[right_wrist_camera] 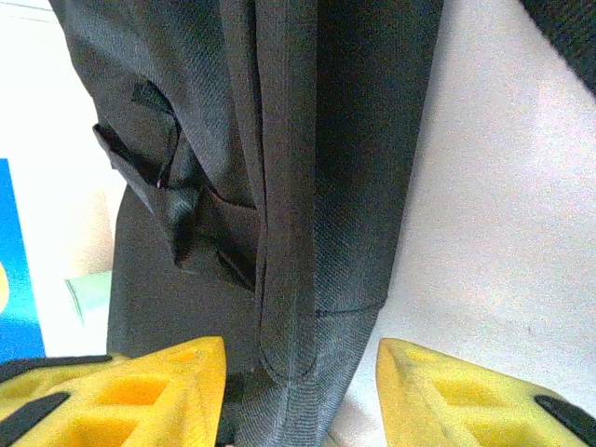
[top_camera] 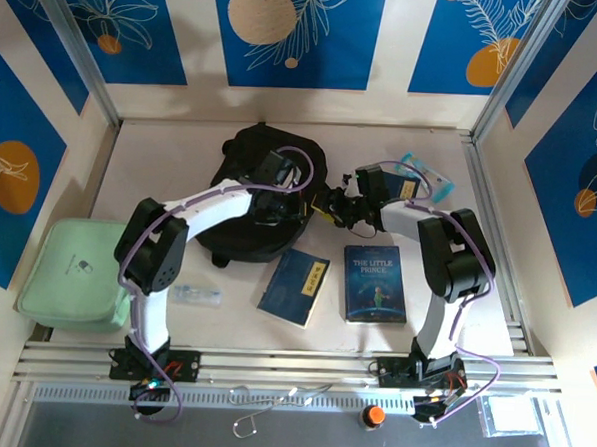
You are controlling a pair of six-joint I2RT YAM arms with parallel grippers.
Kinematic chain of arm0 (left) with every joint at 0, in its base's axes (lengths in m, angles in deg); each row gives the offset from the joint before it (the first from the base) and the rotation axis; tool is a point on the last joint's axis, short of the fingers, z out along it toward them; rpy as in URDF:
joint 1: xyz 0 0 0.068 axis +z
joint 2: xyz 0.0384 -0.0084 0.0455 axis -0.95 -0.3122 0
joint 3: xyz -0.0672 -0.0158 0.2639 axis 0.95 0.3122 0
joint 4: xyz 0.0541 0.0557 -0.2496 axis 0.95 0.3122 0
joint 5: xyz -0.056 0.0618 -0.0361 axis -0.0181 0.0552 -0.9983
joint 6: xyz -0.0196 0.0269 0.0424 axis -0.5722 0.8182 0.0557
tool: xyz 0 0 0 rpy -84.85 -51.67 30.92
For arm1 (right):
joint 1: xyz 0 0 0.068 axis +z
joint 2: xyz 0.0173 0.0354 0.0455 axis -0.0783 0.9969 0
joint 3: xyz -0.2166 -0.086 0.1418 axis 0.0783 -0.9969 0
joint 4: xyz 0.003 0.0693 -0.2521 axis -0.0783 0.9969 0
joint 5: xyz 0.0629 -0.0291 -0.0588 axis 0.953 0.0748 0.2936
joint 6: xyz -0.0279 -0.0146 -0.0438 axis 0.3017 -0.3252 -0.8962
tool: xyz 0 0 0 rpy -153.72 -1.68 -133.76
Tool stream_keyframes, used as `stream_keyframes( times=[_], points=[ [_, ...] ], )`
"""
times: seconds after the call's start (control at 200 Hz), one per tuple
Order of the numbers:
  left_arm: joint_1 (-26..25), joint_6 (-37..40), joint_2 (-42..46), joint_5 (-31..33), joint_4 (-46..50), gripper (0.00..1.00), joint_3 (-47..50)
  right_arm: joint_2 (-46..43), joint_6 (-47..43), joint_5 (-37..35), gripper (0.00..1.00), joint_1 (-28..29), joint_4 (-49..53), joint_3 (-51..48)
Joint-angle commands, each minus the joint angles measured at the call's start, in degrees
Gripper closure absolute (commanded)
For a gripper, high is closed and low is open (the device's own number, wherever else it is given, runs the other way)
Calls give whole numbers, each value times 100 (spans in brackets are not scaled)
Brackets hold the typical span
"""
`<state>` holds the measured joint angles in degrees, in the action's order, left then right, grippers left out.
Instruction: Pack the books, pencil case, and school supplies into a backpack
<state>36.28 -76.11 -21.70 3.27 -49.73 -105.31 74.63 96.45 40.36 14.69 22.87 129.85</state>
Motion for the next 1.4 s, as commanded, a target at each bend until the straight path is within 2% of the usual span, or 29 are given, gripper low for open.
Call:
stream_keyframes(
  times=[0.0,0.23,0.455,0.55,0.705,0.975,1.395],
  points=[
    [-68,160,279,-155,-76,100,157,278,111,165,54,66,251,310],
    [-64,249,352,-73,80,100,274,702,43,106,58,173,651,834],
    [-64,272,566,436,464,100,459,943,17,-325,84,157,721,1123],
    [-63,367,781,762,668,100,647,1004,-39,-582,89,126,831,1334],
    [-35,674,1131,1328,960,100,1007,1064,-207,-887,90,88,943,1632],
    [27,922,1693,1595,1069,100,1635,1189,-251,-935,90,69,903,1886],
    [481,1056,2285,2009,1272,100,2199,1332,-462,-746,90,-26,892,2126]
  ],
)
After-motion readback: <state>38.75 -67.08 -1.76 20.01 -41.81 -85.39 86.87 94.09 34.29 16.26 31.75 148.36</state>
